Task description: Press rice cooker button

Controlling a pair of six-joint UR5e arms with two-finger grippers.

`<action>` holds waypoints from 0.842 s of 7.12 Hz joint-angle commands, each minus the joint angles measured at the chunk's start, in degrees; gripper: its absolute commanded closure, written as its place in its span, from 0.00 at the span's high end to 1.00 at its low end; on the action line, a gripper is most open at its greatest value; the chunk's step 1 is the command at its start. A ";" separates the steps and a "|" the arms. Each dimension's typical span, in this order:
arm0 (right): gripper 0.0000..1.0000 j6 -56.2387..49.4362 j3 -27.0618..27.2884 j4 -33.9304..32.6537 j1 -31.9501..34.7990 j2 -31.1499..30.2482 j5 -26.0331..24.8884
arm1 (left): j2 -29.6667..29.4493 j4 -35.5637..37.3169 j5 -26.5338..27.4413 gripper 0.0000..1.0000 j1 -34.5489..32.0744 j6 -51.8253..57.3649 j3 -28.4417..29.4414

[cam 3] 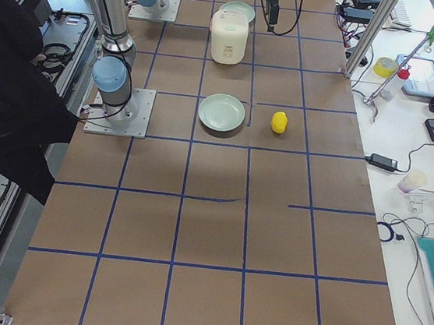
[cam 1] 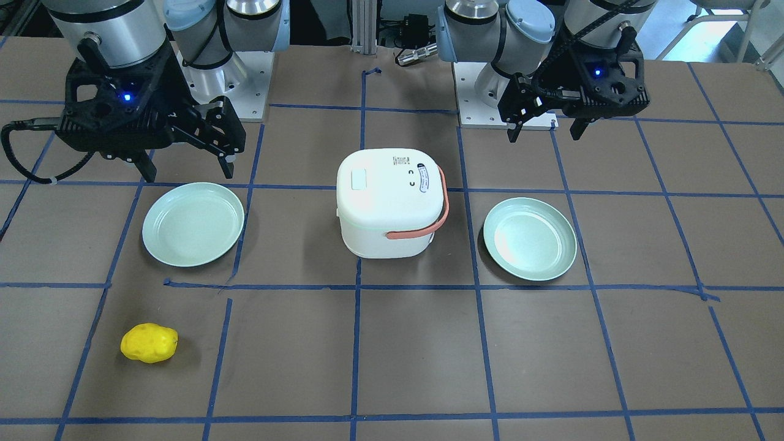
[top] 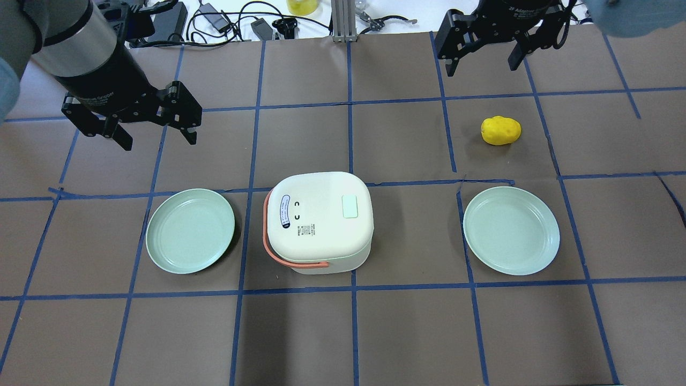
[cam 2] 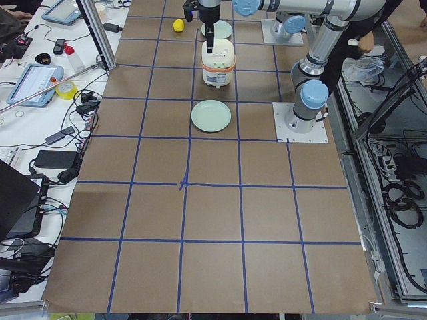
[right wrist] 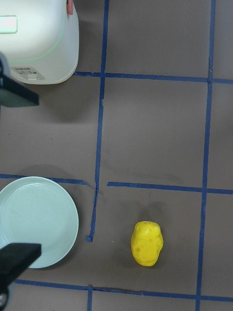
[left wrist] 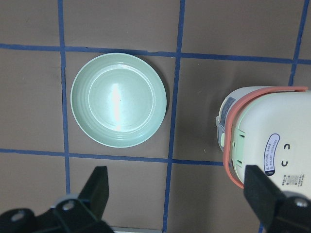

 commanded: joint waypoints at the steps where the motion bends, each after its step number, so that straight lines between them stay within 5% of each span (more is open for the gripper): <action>1: 1.00 4.96 1.14 0.38 3.14 0.00 0.38 | 0.00 0.00 0.00 1.00 0.00 0.04 0.00; 3: 0.94 16.88 4.38 -0.31 8.50 0.26 0.64 | 0.00 0.00 0.00 1.00 0.00 -0.05 0.00; 6: 0.44 22.39 10.36 -5.31 15.70 0.79 1.08 | 0.00 0.00 0.00 1.00 0.00 -0.05 0.00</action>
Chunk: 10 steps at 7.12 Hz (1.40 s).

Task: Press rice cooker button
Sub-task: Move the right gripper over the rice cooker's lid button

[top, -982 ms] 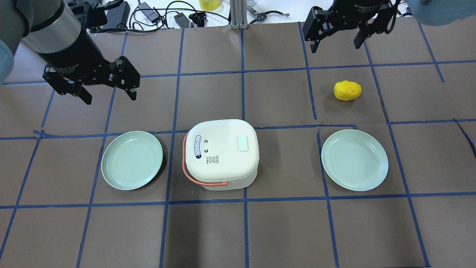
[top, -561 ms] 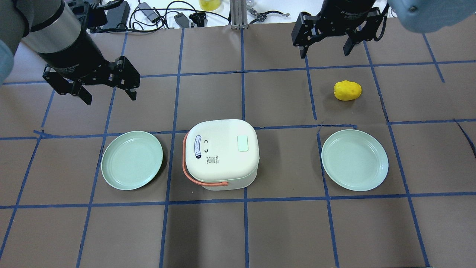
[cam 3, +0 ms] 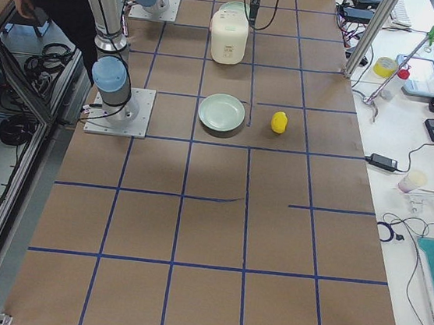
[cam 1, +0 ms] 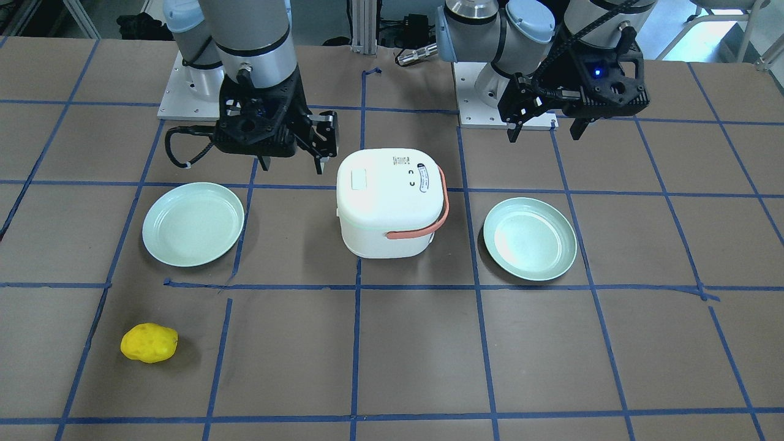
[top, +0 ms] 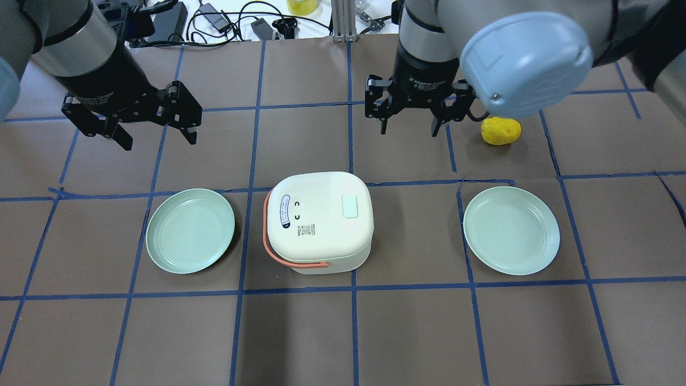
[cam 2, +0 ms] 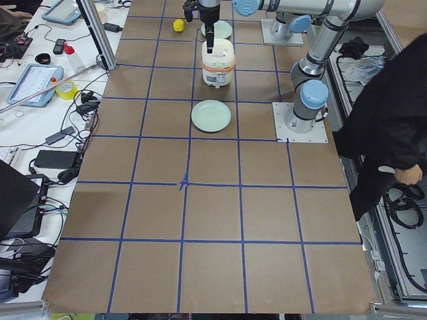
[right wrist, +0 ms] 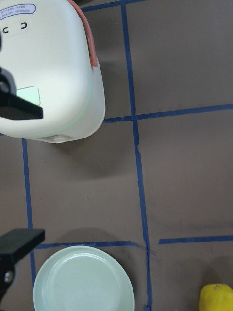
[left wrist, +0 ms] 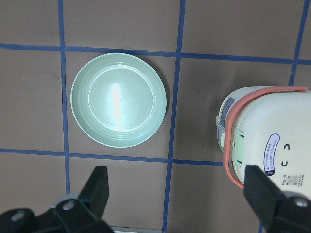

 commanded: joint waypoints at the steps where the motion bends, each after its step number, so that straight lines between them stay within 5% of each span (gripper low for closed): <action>1: 0.34 3.93 4.04 -2.57 4.33 0.43 0.93 | 0.00 0.00 0.00 1.00 0.00 0.05 0.00; 2: 0.28 7.08 5.88 -4.84 4.95 0.61 4.33 | 0.00 0.00 0.00 1.00 0.00 0.05 0.00; 7: 0.04 6.68 8.62 -7.06 8.83 2.11 3.31 | 0.00 0.00 0.00 1.00 0.00 -0.03 0.00; 10: 0.03 6.59 10.11 -7.40 9.09 2.28 3.22 | 0.00 0.00 0.00 1.00 0.00 -0.04 0.00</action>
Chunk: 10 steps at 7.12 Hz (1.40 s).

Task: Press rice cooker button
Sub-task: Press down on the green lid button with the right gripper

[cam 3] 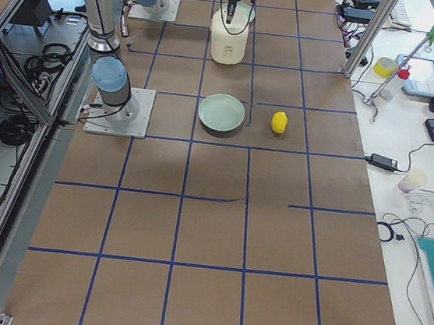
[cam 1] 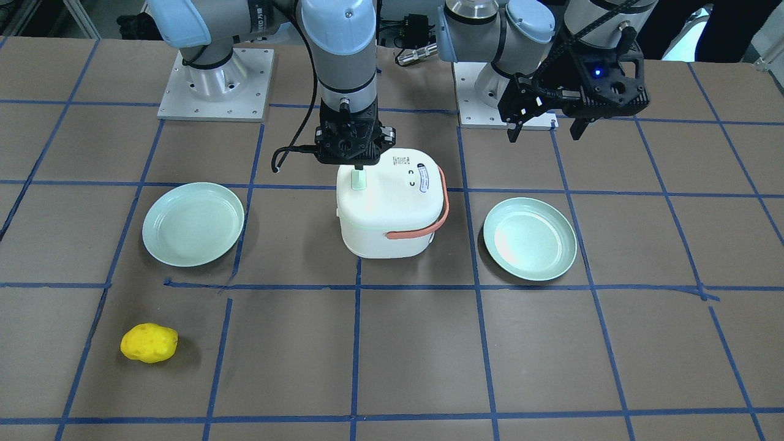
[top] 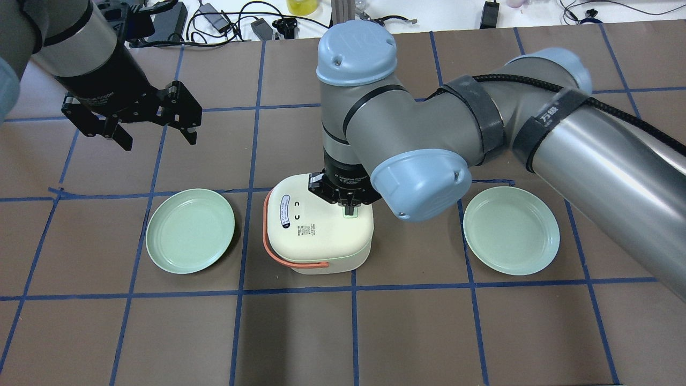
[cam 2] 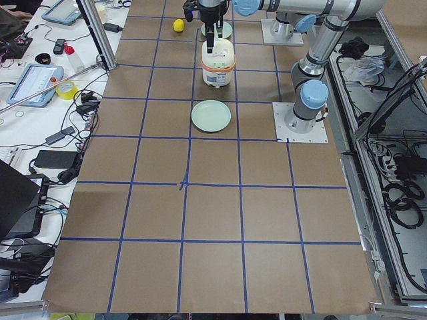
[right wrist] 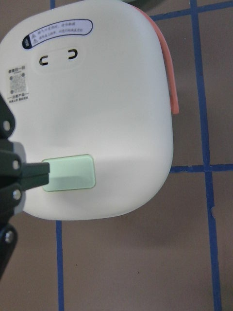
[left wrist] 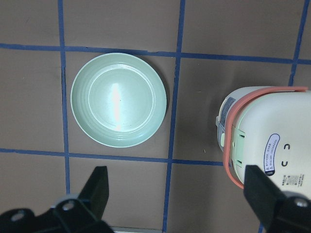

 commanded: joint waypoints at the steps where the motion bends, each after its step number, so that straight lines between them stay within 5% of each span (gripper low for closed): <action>1: 0.03 -0.07 0.51 -1.56 0.07 0.48 -0.76 | 0.00 0.00 0.00 1.00 0.00 0.00 0.00; 10: 0.04 -0.24 0.69 -4.03 0.07 1.72 -2.62 | 0.00 0.00 0.00 1.00 0.00 0.08 0.00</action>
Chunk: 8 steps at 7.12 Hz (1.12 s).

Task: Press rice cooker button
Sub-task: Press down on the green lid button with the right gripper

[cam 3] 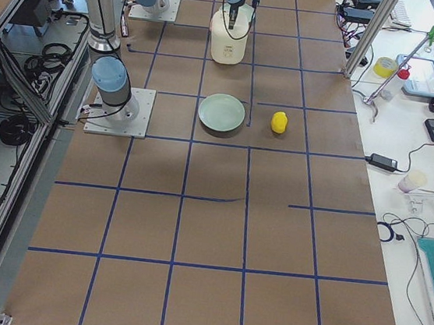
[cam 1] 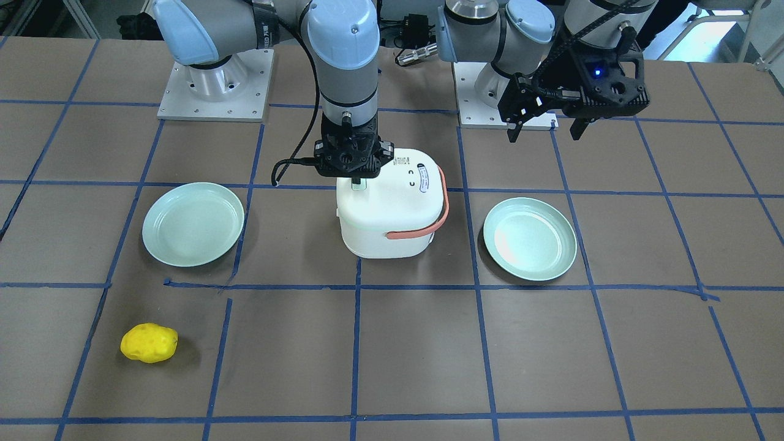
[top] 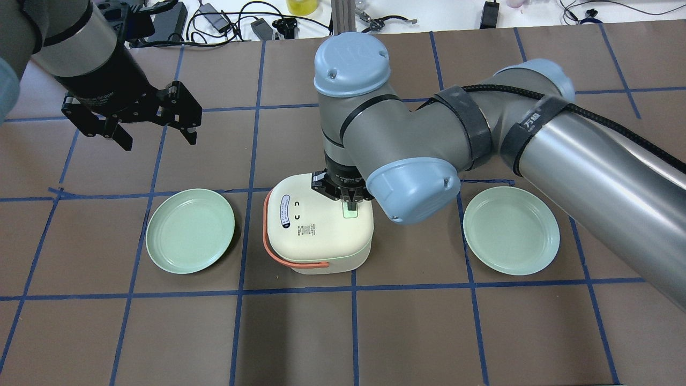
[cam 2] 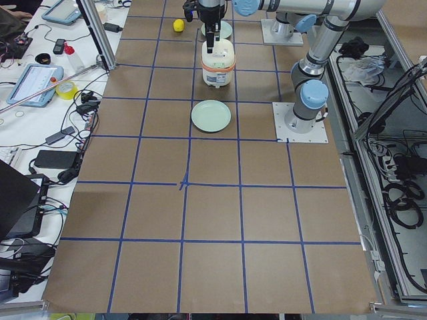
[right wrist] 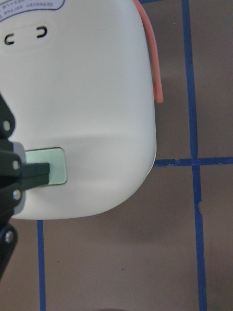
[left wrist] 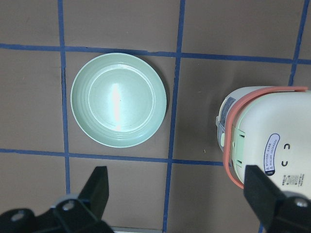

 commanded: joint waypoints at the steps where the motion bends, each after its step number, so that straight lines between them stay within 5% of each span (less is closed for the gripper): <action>1: 0.04 -0.05 0.09 0.00 0.00 0.06 0.00 | 0.00 0.00 0.00 1.00 0.00 0.04 0.00; 5: 0.09 -0.14 -0.34 0.00 -0.09 -0.03 -0.09 | 0.00 0.00 0.00 1.00 0.00 0.04 0.00; 6: 0.45 -0.05 -1.65 0.00 -0.61 -0.29 -0.35 | 0.00 0.00 0.00 1.00 0.00 0.04 0.00; 8: 1.00 -1.18 -4.99 2.80 -2.28 -0.65 -4.64 | 0.00 0.00 0.00 1.00 0.00 0.04 0.00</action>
